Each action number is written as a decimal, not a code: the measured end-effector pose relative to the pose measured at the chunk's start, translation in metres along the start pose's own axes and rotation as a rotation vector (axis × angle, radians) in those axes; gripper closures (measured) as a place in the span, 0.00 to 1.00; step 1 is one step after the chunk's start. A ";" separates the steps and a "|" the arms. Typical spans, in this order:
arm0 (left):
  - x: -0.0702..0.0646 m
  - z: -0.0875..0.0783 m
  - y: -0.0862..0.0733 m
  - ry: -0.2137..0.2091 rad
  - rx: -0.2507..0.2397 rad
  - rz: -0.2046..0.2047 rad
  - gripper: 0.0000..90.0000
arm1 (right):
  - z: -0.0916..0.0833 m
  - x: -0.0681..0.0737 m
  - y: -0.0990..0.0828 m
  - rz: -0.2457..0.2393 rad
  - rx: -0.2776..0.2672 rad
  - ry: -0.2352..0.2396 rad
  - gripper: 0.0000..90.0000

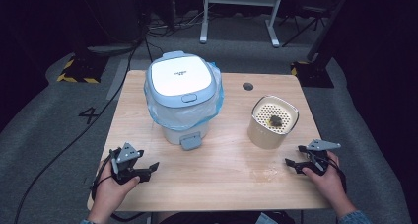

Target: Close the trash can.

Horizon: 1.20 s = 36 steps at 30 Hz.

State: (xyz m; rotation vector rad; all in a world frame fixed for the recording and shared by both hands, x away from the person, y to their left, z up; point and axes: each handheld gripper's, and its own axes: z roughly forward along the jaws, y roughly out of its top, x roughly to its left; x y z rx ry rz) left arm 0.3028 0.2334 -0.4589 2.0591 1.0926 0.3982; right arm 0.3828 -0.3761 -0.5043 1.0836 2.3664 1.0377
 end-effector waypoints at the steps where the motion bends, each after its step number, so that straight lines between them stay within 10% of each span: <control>1: 0.001 0.003 -0.003 0.002 0.010 -0.002 0.31 | 0.000 0.000 0.000 0.000 0.000 0.000 0.16; 16: -0.002 0.027 -0.026 0.092 0.130 0.040 0.31 | 0.000 0.000 0.000 0.000 0.000 0.000 0.16; 25: 0.002 0.038 -0.029 0.116 0.080 -0.047 0.12 | 0.000 0.000 0.000 0.000 0.000 0.000 0.16; 36: 0.003 0.040 -0.027 0.115 0.093 -0.037 0.07 | 0.000 0.000 0.000 0.000 0.000 0.000 0.16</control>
